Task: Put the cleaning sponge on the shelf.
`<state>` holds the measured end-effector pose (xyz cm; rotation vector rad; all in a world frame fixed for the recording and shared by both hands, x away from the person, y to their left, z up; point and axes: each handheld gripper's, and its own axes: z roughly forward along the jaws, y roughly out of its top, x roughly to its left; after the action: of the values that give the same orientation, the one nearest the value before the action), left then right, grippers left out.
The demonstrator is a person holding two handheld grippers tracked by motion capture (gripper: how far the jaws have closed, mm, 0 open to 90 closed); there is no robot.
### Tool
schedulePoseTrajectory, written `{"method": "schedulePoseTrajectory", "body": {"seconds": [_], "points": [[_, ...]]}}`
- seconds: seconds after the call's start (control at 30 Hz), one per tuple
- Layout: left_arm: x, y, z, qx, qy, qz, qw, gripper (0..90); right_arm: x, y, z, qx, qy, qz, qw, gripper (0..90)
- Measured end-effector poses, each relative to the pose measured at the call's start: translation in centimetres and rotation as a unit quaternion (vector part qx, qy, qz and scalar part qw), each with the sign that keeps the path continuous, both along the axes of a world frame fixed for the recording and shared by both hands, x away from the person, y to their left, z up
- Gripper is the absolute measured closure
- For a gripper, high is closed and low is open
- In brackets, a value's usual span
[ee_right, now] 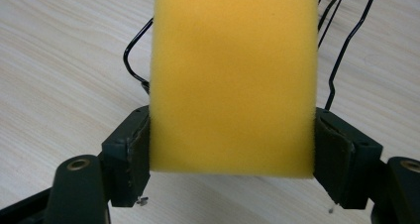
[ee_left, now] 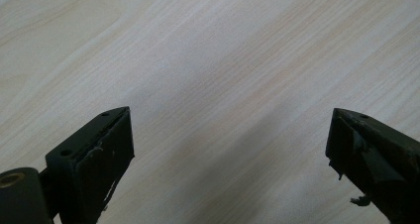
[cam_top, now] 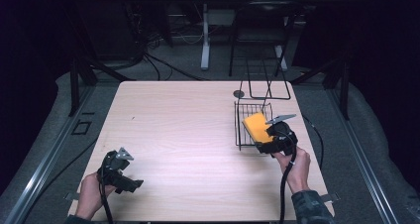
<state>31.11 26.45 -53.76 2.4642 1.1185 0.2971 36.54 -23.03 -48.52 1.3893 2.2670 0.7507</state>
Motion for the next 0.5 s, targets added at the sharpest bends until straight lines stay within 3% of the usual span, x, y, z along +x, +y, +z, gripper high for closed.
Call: {"method": "schedulePoseTrajectory", "body": {"seconds": [0.5], "points": [[0.1,-0.1,-0.1,0.004,0.002,-0.003,1.0,4.8,1.6,0.2,-1.1,0.015,0.008,-0.038,0.9991,25.1]]}}
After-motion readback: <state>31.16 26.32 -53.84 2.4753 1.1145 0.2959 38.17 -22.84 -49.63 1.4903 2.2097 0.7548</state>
